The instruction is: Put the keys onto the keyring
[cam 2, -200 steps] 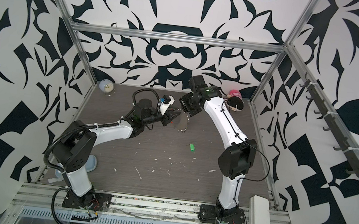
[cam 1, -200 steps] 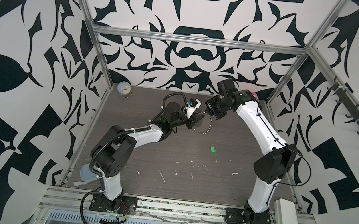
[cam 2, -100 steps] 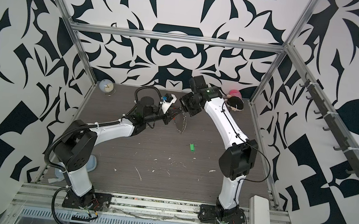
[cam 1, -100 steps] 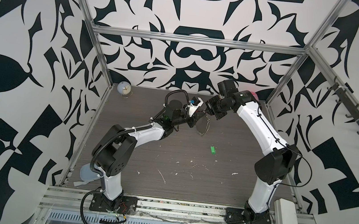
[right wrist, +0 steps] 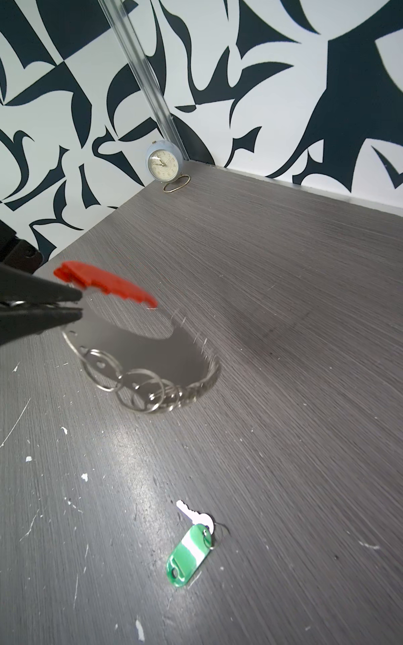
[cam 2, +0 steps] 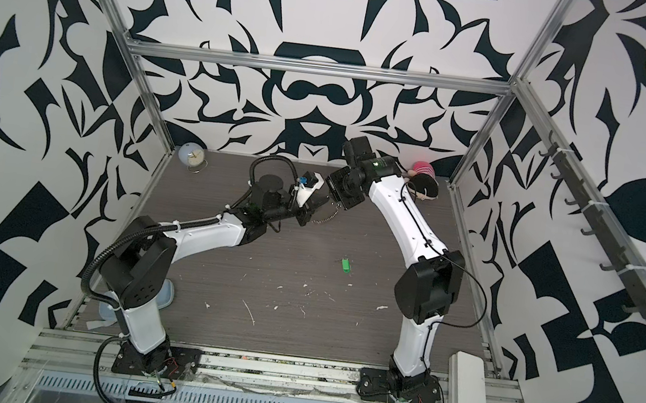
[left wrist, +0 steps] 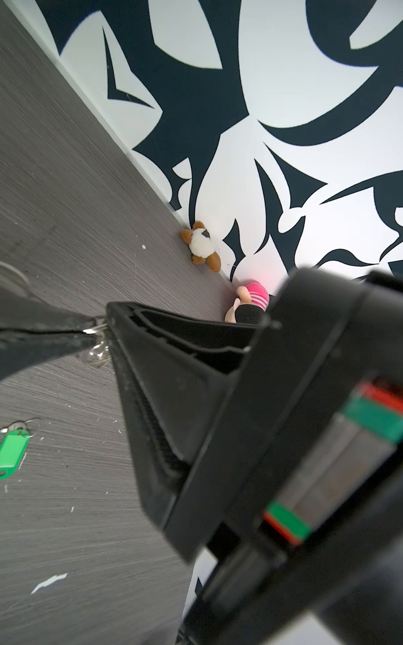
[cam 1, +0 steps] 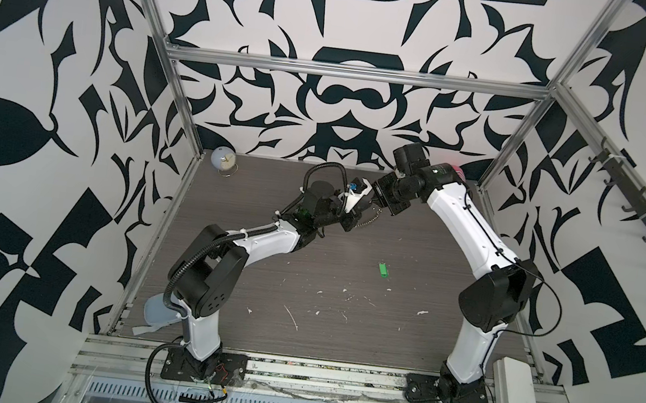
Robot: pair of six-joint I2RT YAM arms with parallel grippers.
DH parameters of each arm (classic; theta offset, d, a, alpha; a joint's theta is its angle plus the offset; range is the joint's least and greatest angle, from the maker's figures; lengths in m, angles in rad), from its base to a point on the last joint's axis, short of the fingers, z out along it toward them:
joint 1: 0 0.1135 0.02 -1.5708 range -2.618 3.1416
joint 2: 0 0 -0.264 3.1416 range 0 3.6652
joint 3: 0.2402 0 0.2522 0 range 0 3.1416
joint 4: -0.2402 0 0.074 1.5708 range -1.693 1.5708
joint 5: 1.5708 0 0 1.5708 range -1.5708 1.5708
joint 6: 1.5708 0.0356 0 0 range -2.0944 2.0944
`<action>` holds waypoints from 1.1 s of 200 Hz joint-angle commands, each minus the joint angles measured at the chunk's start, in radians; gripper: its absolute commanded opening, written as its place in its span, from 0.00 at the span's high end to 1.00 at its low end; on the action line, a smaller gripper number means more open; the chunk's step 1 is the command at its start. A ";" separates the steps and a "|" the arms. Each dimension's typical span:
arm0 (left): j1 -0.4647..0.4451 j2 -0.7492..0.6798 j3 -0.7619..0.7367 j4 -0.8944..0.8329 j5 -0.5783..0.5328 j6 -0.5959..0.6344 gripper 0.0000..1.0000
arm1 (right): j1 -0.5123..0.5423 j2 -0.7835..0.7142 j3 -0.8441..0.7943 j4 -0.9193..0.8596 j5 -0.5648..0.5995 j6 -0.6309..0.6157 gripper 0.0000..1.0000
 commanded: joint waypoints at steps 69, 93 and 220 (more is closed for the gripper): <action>0.071 -0.108 -0.025 -0.100 0.136 -0.064 1.00 | -0.061 -0.099 0.012 0.056 -0.030 -0.288 0.64; 0.154 -0.140 0.030 -0.224 0.360 -0.123 1.00 | -0.099 -0.155 -0.084 0.241 -0.122 -0.637 0.58; 0.265 -0.178 0.177 -0.458 0.688 -0.219 1.00 | -0.126 -0.272 -0.660 1.408 -0.651 -0.650 0.70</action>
